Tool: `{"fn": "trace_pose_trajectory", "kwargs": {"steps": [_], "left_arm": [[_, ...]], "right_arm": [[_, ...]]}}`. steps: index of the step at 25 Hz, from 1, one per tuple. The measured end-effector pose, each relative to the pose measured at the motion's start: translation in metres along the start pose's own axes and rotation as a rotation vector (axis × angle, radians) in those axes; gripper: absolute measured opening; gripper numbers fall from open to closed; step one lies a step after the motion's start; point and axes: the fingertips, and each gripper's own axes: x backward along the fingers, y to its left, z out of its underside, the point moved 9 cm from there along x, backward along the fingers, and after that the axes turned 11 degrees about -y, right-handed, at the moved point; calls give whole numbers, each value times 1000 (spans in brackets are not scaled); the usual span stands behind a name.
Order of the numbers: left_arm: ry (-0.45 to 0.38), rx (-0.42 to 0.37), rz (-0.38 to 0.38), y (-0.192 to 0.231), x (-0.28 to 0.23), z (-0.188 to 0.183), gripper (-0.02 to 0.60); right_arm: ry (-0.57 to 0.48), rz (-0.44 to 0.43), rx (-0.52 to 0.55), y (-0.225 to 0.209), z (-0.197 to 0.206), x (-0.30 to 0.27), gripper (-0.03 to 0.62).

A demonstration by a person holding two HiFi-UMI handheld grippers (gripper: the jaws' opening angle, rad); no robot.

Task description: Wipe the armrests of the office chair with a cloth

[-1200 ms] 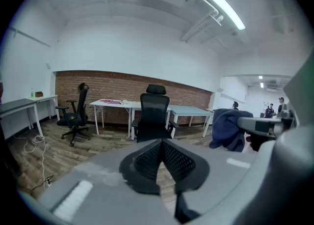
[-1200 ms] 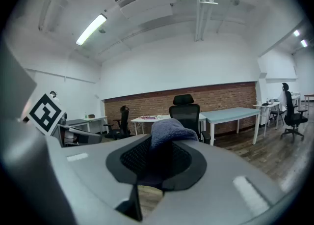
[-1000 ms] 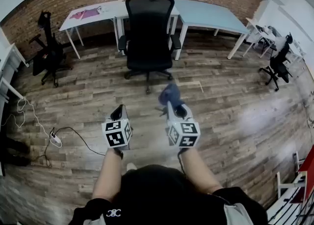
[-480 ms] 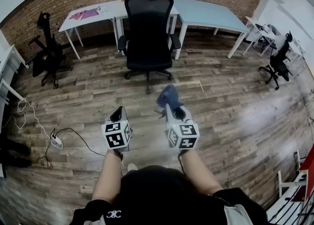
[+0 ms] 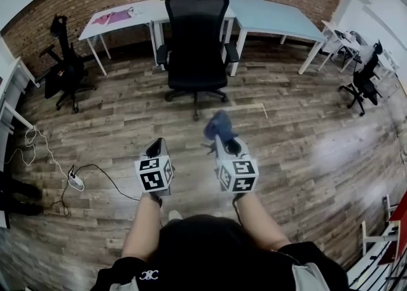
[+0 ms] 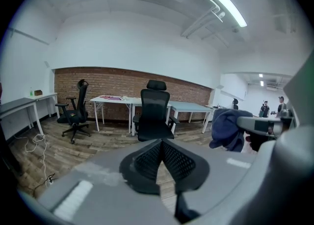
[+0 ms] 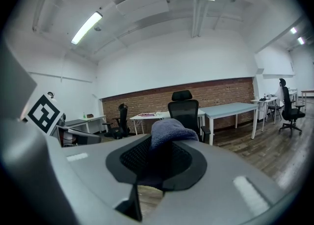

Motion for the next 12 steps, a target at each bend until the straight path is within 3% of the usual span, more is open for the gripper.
{"fn": "trace_pose_trajectory", "kwargs": {"steps": [6,12], "left_arm": [[-1,22,-1,19,2,1,6],[-26,48,-27,66,8,-6,6]], "right_arm": [[10,-44,4,22,2,-12,83],[10,-83,36,65,2,-37,83]]}}
